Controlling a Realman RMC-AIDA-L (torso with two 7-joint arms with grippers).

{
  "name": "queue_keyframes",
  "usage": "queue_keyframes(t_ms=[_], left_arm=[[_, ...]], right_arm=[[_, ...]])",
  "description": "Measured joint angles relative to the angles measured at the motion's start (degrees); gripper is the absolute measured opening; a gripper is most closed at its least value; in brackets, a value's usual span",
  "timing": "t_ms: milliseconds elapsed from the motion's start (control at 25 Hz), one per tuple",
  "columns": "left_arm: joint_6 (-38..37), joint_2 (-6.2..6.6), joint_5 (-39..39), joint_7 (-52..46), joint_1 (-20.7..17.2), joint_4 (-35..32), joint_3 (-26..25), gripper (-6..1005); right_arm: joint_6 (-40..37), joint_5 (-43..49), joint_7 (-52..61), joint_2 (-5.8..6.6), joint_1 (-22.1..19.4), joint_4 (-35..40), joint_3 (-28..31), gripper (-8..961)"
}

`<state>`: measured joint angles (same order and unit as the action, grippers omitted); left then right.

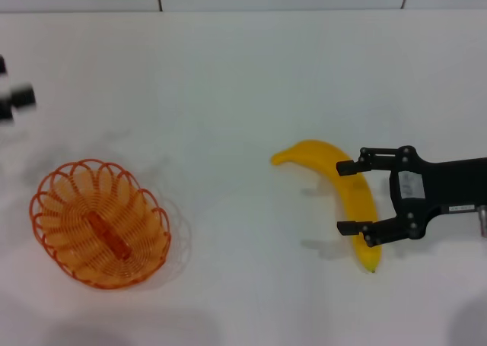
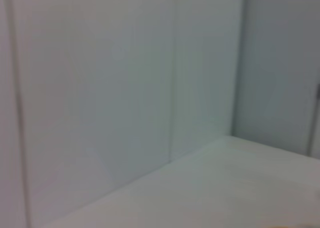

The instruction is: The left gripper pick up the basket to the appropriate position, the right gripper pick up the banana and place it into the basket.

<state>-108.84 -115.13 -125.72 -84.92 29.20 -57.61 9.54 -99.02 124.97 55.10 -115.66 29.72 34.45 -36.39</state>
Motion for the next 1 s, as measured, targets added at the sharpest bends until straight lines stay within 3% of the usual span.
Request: queue_keyframes(t_ms=[120, 240, 360, 480, 600, 680, 760, 880, 1000], left_arm=[[5.6, 2.71, -5.3, -13.8, 4.1, -0.1, 1.5, 878], [8.4, 5.60, -13.2, -20.8, 8.8, 1.4, 3.5, 878], [8.9, 6.52, -21.0, -21.1, 12.2, 1.3, 7.7, 878], [9.0, 5.77, -25.5, -18.7, 13.5, -1.4, 13.7, 878], [8.7, 2.72, -26.8, -13.5, 12.9, -7.5, 20.3, 878], [8.7, -0.14, -28.4, -10.2, 12.0, -12.1, 24.7, 878], [8.8, -1.61, -29.3, -9.0, 11.1, -14.4, 29.0, 878], [9.0, -1.61, -28.9, -9.1, 10.6, -12.4, 34.0, 878], [9.5, -1.52, -29.0, -8.5, 10.9, -9.6, 34.8, 878]], right_arm=[[0.0, 0.0, 0.0, 0.00, 0.5, 0.0, 0.0, 859], [0.1, 0.0, 0.0, 0.00, 0.8, 0.0, 0.0, 858], [0.1, 0.0, 0.0, 0.00, 0.9, 0.0, 0.0, 856], [0.1, 0.0, 0.0, 0.00, 1.2, 0.0, -0.2, 855], [0.0, 0.0, 0.0, 0.00, 1.2, 0.0, -0.2, 853], [0.0, 0.0, 0.0, 0.03, 1.2, 0.0, -0.1, 852], [0.0, 0.0, 0.0, 0.03, 1.1, 0.0, -0.1, 851], [0.0, 0.0, 0.1, -0.01, 1.2, 0.0, -0.2, 849], [0.0, 0.0, 0.1, -0.01, 1.2, 0.0, -0.2, 848]])
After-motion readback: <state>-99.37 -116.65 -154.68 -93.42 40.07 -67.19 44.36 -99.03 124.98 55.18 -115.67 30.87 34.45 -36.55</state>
